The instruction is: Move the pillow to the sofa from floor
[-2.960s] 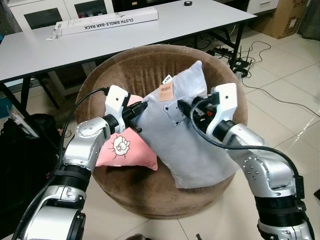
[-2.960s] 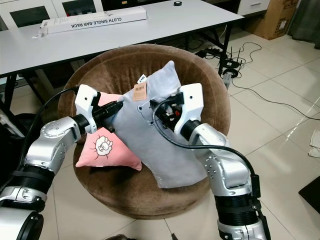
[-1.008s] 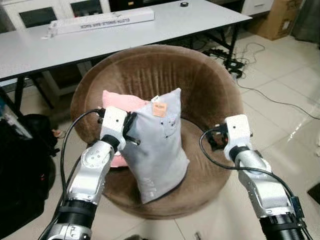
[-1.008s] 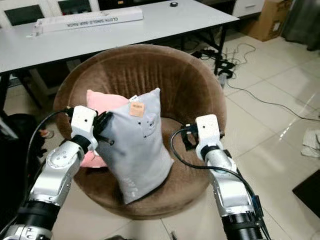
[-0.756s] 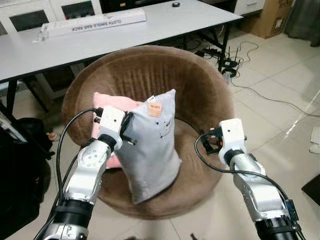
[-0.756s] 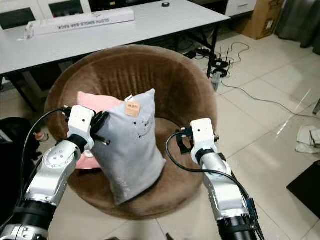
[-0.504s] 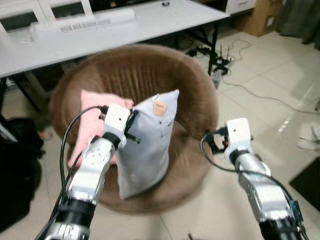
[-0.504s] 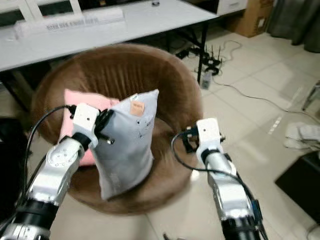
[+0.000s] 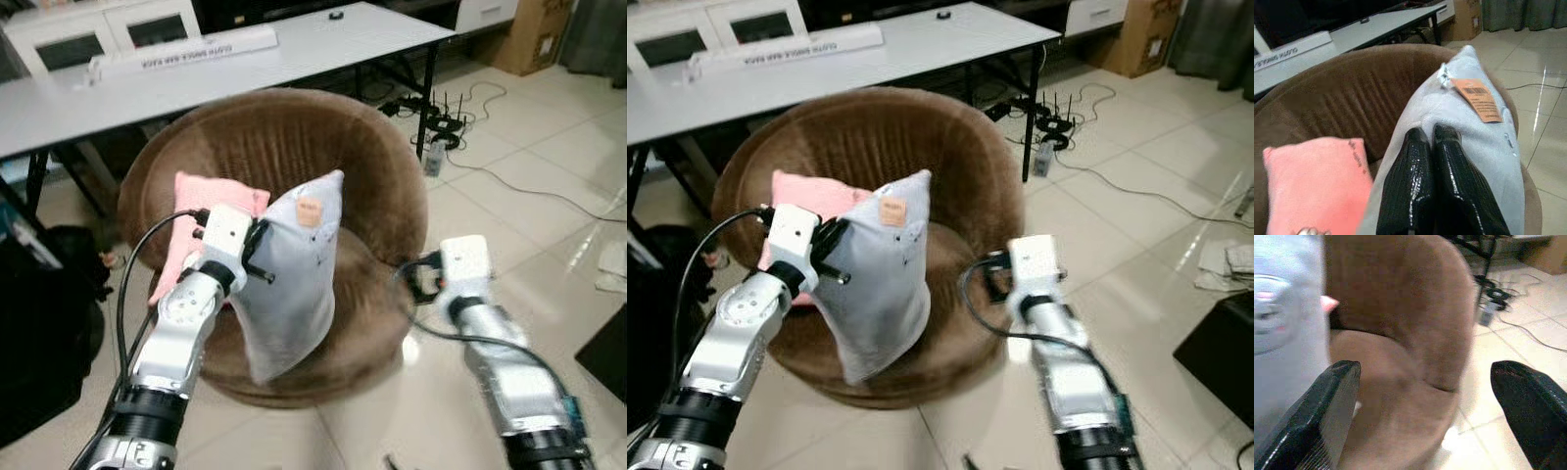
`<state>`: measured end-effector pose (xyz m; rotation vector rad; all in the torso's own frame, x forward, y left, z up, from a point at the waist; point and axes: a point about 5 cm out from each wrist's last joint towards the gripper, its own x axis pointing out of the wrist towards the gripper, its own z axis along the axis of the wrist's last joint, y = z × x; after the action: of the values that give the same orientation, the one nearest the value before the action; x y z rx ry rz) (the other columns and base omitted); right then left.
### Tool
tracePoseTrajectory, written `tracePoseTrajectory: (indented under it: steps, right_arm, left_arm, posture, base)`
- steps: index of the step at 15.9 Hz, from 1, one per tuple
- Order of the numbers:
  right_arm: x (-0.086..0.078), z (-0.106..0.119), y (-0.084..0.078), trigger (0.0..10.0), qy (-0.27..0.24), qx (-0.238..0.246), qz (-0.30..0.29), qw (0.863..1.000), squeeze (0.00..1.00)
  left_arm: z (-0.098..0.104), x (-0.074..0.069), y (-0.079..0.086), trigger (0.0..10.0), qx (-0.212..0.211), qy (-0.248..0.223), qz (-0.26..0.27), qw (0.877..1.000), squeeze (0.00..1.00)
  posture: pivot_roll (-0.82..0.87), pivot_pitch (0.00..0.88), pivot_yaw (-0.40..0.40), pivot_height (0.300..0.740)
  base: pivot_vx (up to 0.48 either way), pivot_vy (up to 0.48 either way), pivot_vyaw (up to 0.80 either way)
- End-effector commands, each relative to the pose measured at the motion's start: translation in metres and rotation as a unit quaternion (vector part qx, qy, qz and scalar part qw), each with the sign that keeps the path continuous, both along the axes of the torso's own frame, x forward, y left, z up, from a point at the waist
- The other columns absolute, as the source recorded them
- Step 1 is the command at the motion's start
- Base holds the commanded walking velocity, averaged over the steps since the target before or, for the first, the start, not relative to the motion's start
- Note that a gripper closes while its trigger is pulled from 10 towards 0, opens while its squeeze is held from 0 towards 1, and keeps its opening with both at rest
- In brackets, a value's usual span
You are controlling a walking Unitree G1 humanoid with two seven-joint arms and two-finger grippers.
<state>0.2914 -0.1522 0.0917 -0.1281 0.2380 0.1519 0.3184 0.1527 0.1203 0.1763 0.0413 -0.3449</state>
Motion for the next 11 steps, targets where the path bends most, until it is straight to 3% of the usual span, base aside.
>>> tracePoseTrajectory:
  steps: [1, 2, 6, 11]
  right_arm:
    - [0.003, 0.0054, -0.0001, 10.0, -0.01, -0.007, 0.004, 1.0, 0.0]
    - [0.0034, 0.0051, -0.0009, 10.0, -0.008, -0.003, 0.002, 1.0, 0.0]
    - [0.0042, 0.0052, -0.0011, 10.0, -0.006, -0.006, 0.007, 1.0, 0.0]
    - [0.0029, 0.0048, -0.0002, 10.0, -0.007, -0.01, 0.01, 1.0, 0.0]
  left_arm:
    - [0.0175, 0.0047, 0.0038, 10.0, -0.016, -0.035, 0.003, 0.999, 0.0]
    - [0.0203, 0.0052, 0.0038, 10.0, -0.017, -0.045, 0.002, 0.999, 0.0]
    - [0.0213, 0.0057, 0.0044, 10.0, -0.014, -0.047, 0.002, 0.999, 0.0]
    - [0.0216, 0.0049, 0.004, 10.0, -0.014, -0.048, -0.005, 0.999, 0.0]
  posture:
    - [-0.07, 0.0, 0.111, 0.74]
    - [-0.07, 0.0, 0.111, 0.74]
    - [-0.07, 0.0, 0.11, 0.74]
    - [-0.07, 0.0, 0.113, 0.74]
  base:
    - [0.0, 0.0, 0.0]
    - [0.247, 0.0, 0.0]
    - [0.144, 0.0, -0.73]
    - [0.343, 0.0, 0.0]
